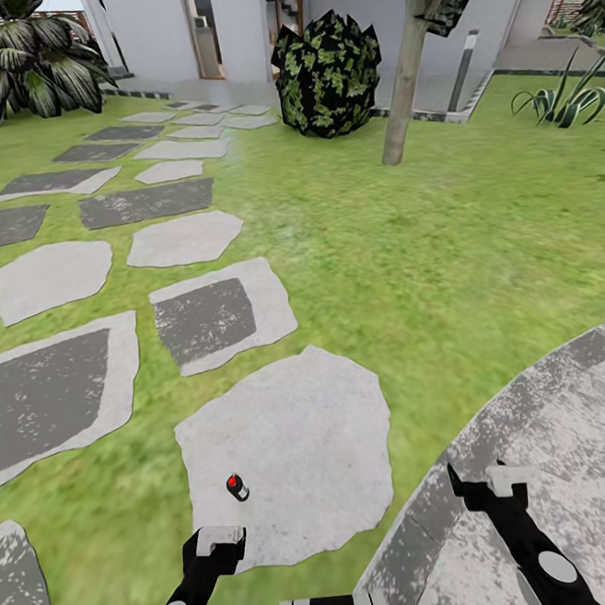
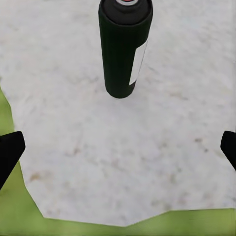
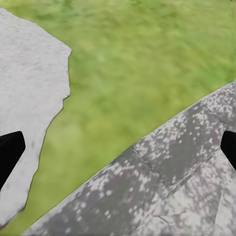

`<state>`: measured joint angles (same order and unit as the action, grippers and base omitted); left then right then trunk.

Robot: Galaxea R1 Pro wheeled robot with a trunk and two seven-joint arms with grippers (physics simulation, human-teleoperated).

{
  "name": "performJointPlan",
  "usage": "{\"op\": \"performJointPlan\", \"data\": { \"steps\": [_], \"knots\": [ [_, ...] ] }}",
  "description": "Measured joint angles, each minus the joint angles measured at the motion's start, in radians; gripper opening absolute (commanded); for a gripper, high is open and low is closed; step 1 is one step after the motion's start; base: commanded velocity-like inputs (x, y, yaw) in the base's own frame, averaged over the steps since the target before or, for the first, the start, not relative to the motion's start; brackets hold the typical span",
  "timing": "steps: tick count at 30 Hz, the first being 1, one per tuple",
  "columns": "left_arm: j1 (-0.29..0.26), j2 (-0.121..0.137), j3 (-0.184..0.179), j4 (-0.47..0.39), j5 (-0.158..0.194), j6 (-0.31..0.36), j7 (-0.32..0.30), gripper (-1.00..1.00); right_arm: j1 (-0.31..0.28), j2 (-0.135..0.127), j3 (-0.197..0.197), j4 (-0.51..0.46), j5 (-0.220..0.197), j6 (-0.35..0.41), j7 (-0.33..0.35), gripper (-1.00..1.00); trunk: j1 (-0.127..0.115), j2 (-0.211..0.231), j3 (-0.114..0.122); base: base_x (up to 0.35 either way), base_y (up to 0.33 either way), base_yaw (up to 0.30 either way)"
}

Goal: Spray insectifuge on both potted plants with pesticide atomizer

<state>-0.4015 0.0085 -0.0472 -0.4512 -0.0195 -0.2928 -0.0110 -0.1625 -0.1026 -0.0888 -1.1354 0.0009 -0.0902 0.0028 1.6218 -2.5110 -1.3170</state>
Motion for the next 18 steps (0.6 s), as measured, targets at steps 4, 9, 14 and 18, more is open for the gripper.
{"op": "performJointPlan", "data": {
  "steps": [4,9,14,18],
  "knots": [
    [0.0,0.0,0.0,0.0,0.0,0.0,0.0,1.0,0.001,0.0,0.0,-0.003,-0.001,-0.052,0.0,1.0,0.0,0.0,0.0,0.0,0.0,0.0],
    [0.0,-0.001,0.0,-0.001,0.0,0.0,-0.001,1.0,0.003,0.001,-0.001,-0.003,-0.001,-0.133,-0.001,1.0,0.0,0.0,0.0,0.0,0.0,0.0],
    [0.0,-0.001,0.0,-0.003,0.0,0.0,0.0,1.0,0.003,0.001,-0.001,-0.002,-0.001,-0.145,-0.001,1.0,0.0,0.0,0.0,0.005,0.0,0.0],
    [0.0,-0.002,0.0,-0.004,0.0,0.0,0.0,1.0,0.003,0.001,-0.002,-0.002,-0.001,-0.147,-0.001,1.0,0.0,0.0,0.0,0.151,0.0,0.0]
  ]
}}
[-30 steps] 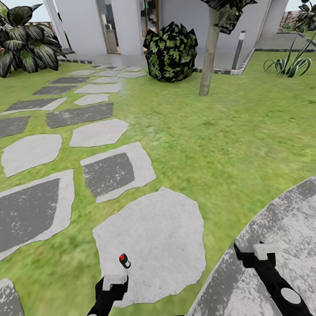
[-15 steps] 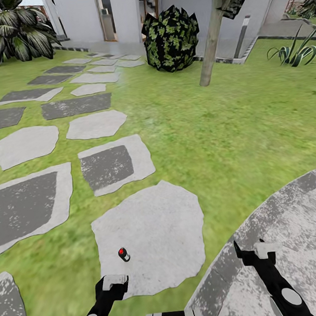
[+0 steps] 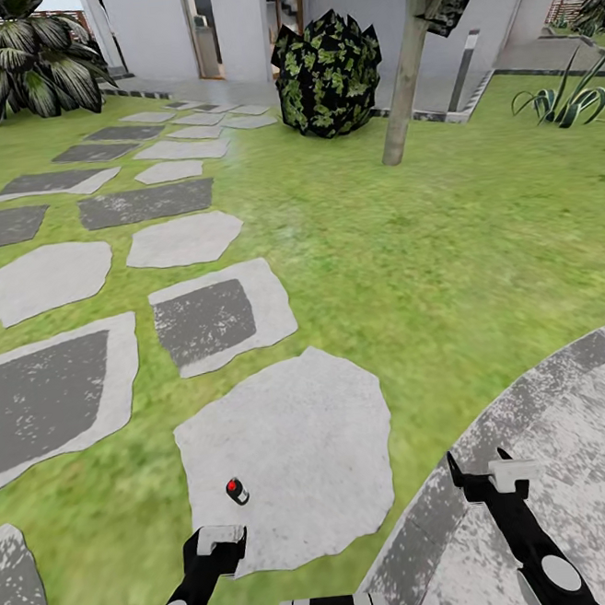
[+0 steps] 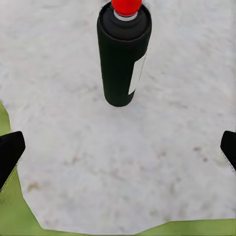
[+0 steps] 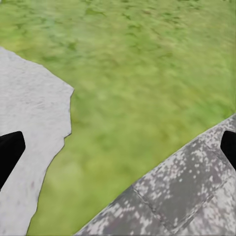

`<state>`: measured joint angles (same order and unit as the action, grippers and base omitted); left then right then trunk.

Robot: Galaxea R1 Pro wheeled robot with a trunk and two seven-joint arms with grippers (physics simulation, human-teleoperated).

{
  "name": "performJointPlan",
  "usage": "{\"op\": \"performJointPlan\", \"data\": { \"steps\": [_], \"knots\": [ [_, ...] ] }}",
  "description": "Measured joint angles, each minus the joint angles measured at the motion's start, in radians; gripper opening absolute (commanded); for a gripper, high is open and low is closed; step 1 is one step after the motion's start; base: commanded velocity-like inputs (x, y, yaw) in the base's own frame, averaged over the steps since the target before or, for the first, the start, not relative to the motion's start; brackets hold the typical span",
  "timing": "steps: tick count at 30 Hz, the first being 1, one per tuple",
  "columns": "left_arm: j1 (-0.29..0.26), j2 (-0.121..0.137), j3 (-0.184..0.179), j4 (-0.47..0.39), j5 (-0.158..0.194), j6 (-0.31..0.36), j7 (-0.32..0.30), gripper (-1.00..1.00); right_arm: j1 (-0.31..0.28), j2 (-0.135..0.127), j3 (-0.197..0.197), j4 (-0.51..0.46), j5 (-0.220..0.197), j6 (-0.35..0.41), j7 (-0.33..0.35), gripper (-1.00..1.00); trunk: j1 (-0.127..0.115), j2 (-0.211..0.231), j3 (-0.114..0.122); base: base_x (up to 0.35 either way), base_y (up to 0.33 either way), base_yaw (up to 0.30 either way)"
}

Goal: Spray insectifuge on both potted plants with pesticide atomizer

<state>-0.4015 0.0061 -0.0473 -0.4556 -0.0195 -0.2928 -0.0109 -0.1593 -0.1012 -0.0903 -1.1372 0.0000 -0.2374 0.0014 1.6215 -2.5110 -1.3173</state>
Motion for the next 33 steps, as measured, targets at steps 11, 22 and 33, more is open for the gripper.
{"op": "performJointPlan", "data": {
  "steps": [11,22,33],
  "knots": [
    [0.0,0.001,0.0,-0.005,0.0,-0.001,0.0,1.0,0.0,0.002,0.0,0.0,0.0,-0.001,0.0,1.0,0.0,0.0,0.0,0.076,0.0,0.0],
    [0.0,0.001,0.0,-0.005,0.0,0.0,0.001,1.0,0.0,0.002,0.0,0.0,0.0,-0.001,0.0,1.0,0.0,0.0,0.0,0.109,0.0,0.0],
    [0.0,0.001,0.0,-0.004,0.0,-0.002,0.0,1.0,0.0,0.002,0.0,0.0,0.0,0.0,0.0,1.0,0.0,0.0,0.0,0.089,-0.045,0.0]
  ]
}}
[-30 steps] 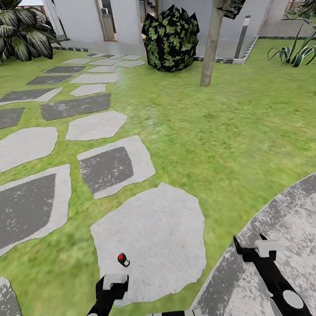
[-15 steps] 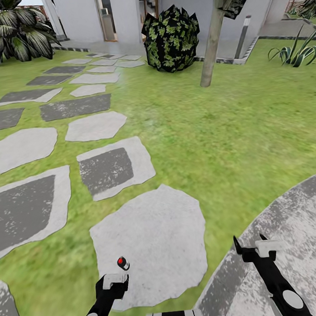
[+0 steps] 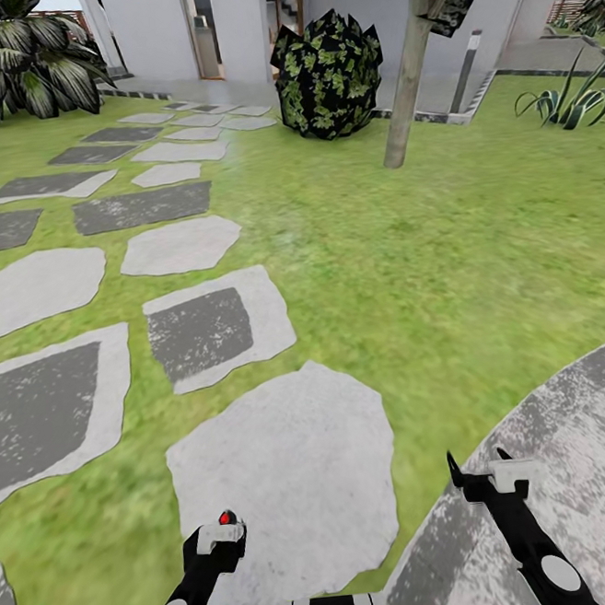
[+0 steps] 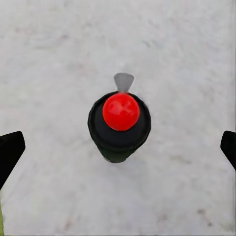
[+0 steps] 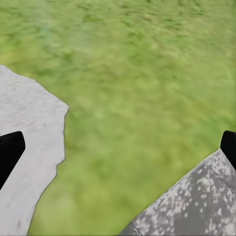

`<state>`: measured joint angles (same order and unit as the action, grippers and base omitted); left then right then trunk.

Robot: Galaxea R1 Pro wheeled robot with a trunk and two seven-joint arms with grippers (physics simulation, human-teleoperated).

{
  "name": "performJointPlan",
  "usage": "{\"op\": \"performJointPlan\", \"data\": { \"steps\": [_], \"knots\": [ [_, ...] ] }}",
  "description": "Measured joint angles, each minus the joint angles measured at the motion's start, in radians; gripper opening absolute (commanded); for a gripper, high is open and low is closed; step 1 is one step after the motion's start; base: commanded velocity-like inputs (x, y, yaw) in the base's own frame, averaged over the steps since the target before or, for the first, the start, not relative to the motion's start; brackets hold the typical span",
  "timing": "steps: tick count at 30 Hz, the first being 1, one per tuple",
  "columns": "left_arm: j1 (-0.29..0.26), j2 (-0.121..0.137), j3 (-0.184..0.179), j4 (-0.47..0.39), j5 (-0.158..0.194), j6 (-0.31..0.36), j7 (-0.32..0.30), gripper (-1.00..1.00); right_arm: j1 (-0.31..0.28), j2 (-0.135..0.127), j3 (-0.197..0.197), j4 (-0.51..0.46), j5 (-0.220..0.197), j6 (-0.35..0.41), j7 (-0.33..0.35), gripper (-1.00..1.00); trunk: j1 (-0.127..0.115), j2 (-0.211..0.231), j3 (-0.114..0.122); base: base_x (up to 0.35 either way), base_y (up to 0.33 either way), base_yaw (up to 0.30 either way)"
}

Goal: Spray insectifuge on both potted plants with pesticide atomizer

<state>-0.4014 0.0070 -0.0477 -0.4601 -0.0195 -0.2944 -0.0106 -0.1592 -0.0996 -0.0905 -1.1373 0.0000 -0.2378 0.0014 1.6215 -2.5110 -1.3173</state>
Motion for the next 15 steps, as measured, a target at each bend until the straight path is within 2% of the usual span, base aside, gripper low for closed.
{"op": "performJointPlan", "data": {
  "steps": [15],
  "knots": [
    [0.001,0.0,-0.002,-0.003,0.0,-0.002,-0.001,1.0,0.0,0.0,0.0,-0.001,0.0,0.0,0.0,1.0,0.0,0.0,0.0,0.027,-0.015,0.0]
  ]
}}
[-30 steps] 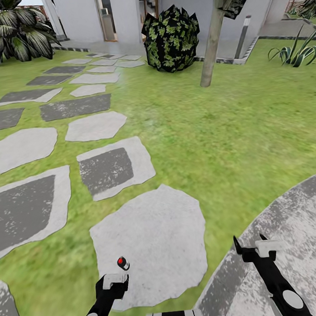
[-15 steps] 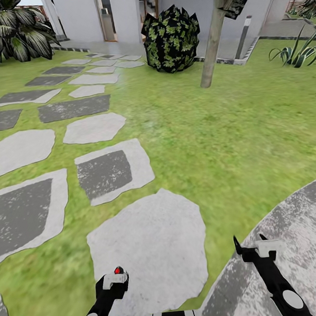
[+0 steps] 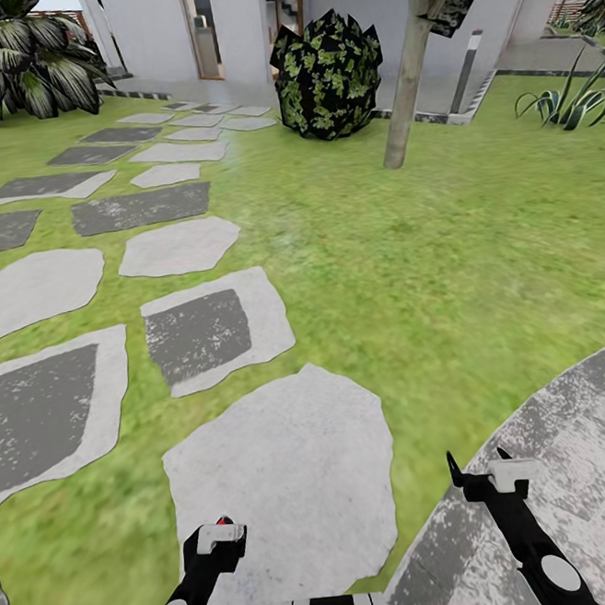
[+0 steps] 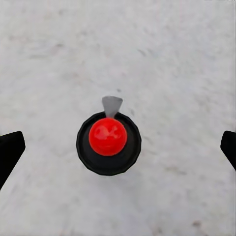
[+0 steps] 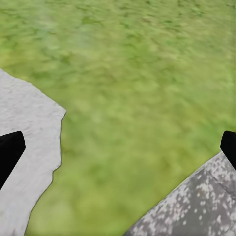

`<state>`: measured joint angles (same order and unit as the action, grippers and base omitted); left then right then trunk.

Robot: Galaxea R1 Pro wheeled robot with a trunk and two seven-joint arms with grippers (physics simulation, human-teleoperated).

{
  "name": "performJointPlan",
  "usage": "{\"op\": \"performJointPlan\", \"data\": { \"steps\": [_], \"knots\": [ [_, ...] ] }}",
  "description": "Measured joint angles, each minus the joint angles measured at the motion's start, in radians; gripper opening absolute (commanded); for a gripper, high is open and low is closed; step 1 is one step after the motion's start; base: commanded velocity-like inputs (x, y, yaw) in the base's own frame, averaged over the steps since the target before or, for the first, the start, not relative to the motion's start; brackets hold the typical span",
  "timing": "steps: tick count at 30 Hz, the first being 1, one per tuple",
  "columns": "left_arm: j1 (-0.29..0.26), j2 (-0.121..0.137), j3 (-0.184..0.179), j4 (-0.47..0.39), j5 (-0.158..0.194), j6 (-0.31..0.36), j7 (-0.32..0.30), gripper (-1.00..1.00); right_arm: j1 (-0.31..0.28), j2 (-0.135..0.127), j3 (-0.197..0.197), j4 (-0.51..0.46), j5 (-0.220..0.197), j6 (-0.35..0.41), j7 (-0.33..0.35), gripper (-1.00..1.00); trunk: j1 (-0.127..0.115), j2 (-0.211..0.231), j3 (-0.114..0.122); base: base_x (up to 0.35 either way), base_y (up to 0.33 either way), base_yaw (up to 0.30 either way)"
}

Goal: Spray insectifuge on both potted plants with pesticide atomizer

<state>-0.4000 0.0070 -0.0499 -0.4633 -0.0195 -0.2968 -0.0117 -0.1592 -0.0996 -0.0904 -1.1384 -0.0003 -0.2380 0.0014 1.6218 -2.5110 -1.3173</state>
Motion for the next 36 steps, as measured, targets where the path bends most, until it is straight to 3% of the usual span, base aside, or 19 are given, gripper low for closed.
{"op": "performJointPlan", "data": {
  "steps": [9,16,23,28,36],
  "knots": [
    [0.0,0.003,0.0,-0.001,0.0,-0.002,0.0,1.0,0.0,0.0,0.0,-0.002,0.0,0.0,0.0,1.0,0.0,0.0,0.0,0.0,0.0,0.0],
    [0.0,0.002,0.001,0.001,0.0,-0.002,0.0,1.0,0.0,0.002,0.0,-0.003,0.0,0.0,-0.002,1.0,0.003,-0.002,-0.034,0.0,0.0,0.0],
    [0.0,0.002,0.001,0.001,0.0,-0.002,0.0,1.0,0.0,0.003,0.0,-0.005,-0.001,0.0,-0.003,1.0,0.003,-0.002,-0.041,0.0,0.0,0.0],
    [-0.001,0.002,0.001,0.001,0.0,-0.002,0.0,1.0,0.0,0.003,0.0,-0.005,-0.002,0.0,-0.003,1.0,0.005,-0.003,-0.061,0.0,0.0,0.0],
    [0.0,0.002,0.001,-0.001,0.0,-0.002,0.0,1.0,0.0,0.003,0.0,-0.005,-0.002,0.0,-0.003,1.0,0.005,-0.003,-0.065,0.0,0.0,0.0]
  ]
}}
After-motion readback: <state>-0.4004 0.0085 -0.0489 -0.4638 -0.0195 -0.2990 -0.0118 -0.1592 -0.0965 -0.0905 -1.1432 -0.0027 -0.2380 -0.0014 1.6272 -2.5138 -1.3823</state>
